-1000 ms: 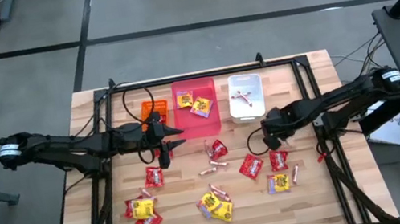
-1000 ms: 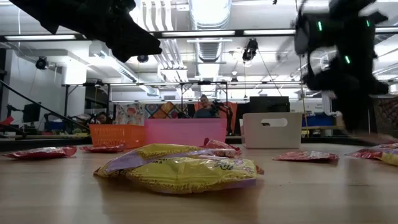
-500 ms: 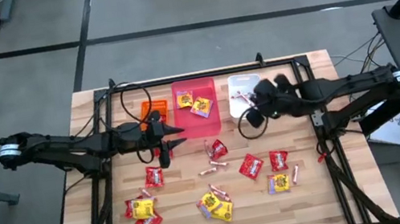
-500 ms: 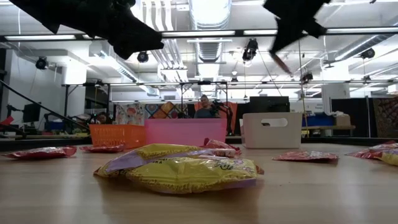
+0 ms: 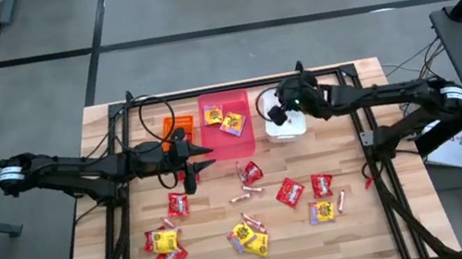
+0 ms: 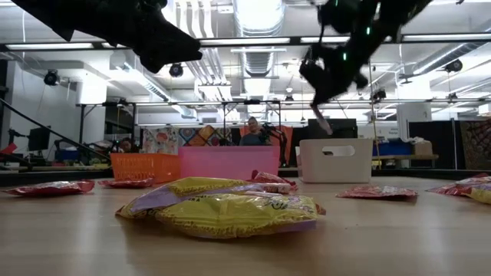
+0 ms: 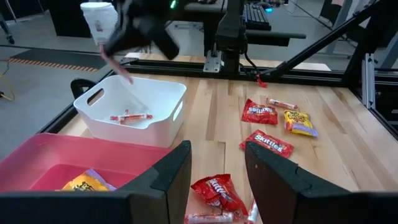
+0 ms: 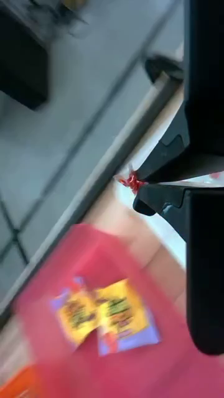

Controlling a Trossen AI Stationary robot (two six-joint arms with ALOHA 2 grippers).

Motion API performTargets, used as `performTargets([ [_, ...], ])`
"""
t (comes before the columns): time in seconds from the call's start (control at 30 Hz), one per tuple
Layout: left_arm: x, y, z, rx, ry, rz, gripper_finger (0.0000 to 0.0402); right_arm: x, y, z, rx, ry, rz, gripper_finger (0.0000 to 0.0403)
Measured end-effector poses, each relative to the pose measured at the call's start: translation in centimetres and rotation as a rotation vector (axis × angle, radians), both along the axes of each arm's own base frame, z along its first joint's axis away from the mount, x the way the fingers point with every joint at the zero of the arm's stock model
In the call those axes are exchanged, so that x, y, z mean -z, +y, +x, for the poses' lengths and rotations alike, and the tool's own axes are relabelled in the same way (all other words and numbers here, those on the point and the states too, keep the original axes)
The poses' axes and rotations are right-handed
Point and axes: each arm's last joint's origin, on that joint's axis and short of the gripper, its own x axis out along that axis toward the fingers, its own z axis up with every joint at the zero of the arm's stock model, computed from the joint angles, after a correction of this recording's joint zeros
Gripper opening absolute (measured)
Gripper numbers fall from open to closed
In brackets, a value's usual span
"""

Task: Organize candy in baskets

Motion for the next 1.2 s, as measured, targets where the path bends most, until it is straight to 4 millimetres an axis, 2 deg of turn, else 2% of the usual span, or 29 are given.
performTargets([
  [0.1,0.0,0.0,0.0,0.000,0.000,-0.001,0.0134,2.3,-1.5,-0.4,-0.007,-0.002,0.100,0.0008],
  [0.2,0.0,0.0,0.0,0.000,0.000,-0.001,0.0134,3.8,-2.5,-0.5,-0.009,0.014,0.158,0.0009],
  [0.53,0.0,0.0,0.0,-0.001,0.000,-0.002,0.0134,6.2,-3.5,1.4,-0.030,0.101,0.212,0.0019],
  [0.83,0.0,0.0,0.0,-0.001,0.002,-0.002,0.0134,5.6,-4.1,2.4,-0.019,0.163,0.252,0.0068],
  [1.07,0.1,0.0,0.0,-0.001,0.011,-0.002,0.0134,3.7,-4.2,2.5,-0.022,0.223,0.308,0.0070],
  [1.2,0.1,0.0,0.0,-0.001,0.015,-0.002,0.0134,3.6,-4.8,2.2,-0.021,0.186,0.382,0.0061],
])
